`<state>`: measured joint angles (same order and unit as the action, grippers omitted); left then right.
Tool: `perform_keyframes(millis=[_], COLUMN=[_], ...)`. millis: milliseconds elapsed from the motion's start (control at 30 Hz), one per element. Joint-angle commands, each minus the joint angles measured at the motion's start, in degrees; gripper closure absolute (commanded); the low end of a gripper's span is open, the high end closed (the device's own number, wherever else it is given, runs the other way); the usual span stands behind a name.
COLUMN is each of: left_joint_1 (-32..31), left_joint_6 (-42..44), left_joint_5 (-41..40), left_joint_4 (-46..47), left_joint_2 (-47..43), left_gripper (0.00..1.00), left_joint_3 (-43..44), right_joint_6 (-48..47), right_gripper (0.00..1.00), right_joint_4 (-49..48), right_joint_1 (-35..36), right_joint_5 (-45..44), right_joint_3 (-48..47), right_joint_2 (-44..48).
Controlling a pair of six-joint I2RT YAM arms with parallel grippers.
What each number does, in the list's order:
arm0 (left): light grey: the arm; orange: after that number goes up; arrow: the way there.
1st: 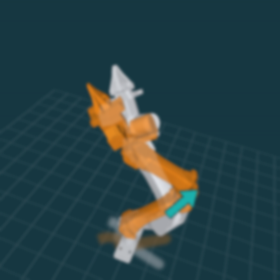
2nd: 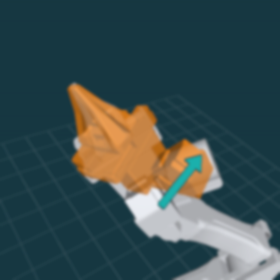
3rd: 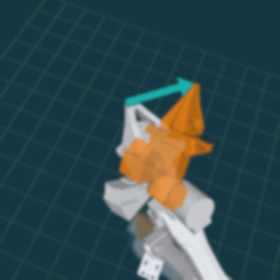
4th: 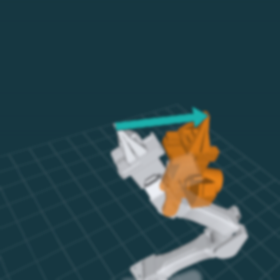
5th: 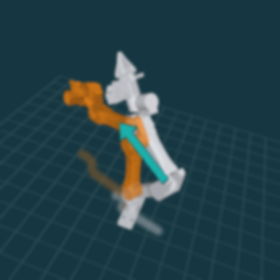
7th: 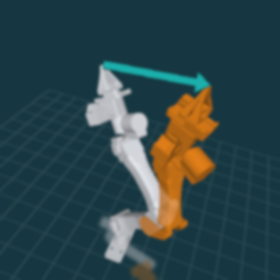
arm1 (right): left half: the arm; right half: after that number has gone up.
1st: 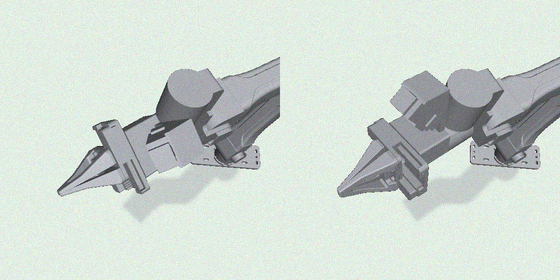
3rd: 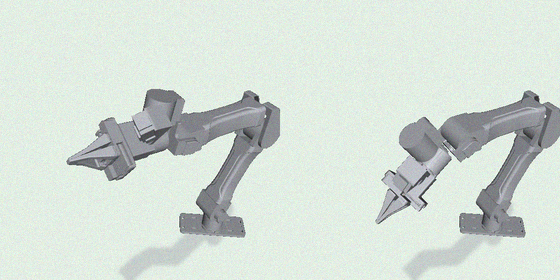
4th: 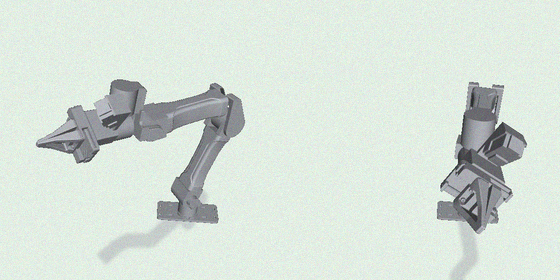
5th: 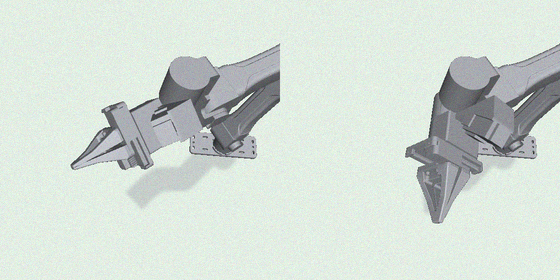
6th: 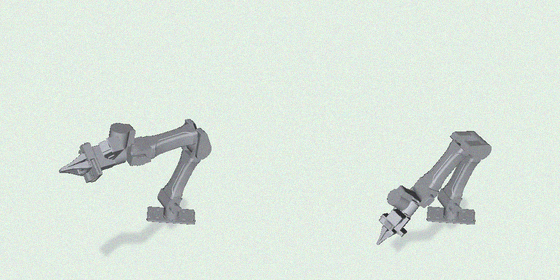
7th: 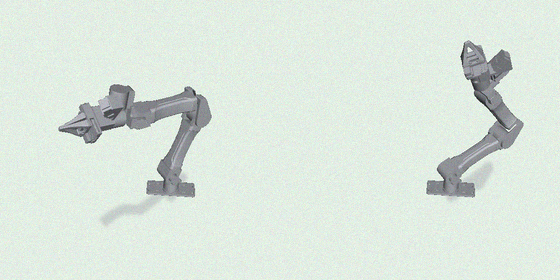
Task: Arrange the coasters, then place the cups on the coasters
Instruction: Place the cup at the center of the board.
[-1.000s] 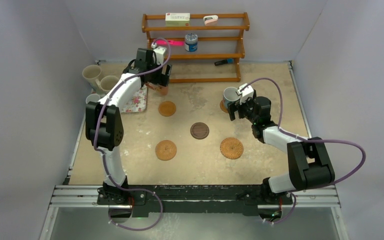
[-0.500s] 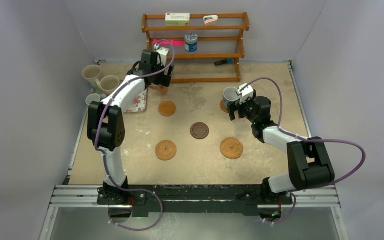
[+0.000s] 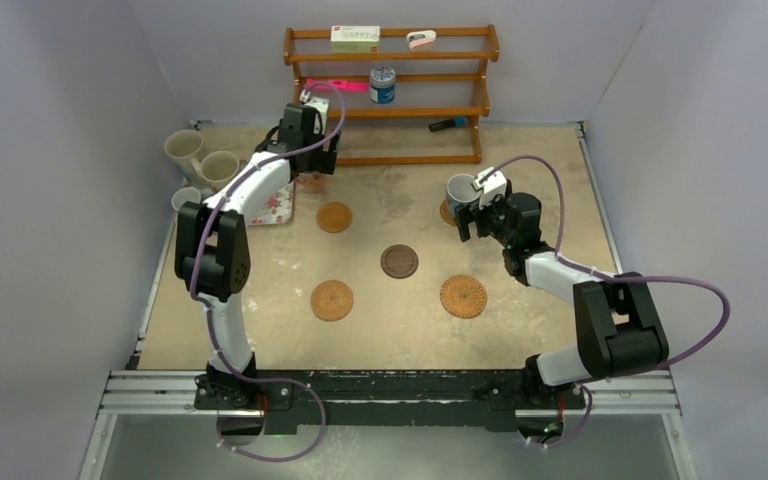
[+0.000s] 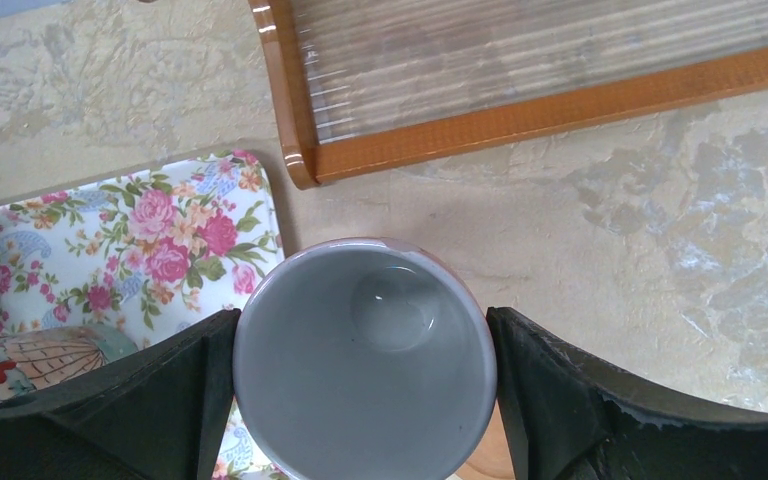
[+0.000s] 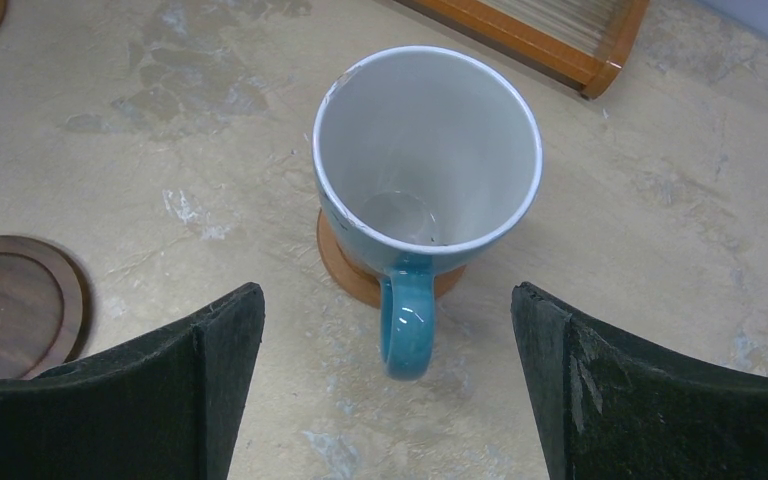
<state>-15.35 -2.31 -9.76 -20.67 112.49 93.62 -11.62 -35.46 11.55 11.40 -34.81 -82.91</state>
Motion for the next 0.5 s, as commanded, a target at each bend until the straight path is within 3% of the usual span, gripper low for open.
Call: perform_keyframes(millis=[0, 467], left_joint_1=[1.2, 3.9], left_joint_6=[-1.2, -3.6], left_joint_5=[-3.3, 3.0], left_joint_4=[4.0, 3.0], left_joint_2=[-0.1, 2.3], left_gripper=[1.0, 1.0], left_joint_3=[1.6, 2.2], right_joint_6=[-0.7, -0.7], right_gripper=[0.06, 0.06], right_joint_4=[-0.8, -0.7], right_joint_1=[-0.1, -0.1], right_joint_5=[-0.6, -0.7], right_joint_3=[-2.1, -2.2], right_joint_2=[-0.4, -0.4])
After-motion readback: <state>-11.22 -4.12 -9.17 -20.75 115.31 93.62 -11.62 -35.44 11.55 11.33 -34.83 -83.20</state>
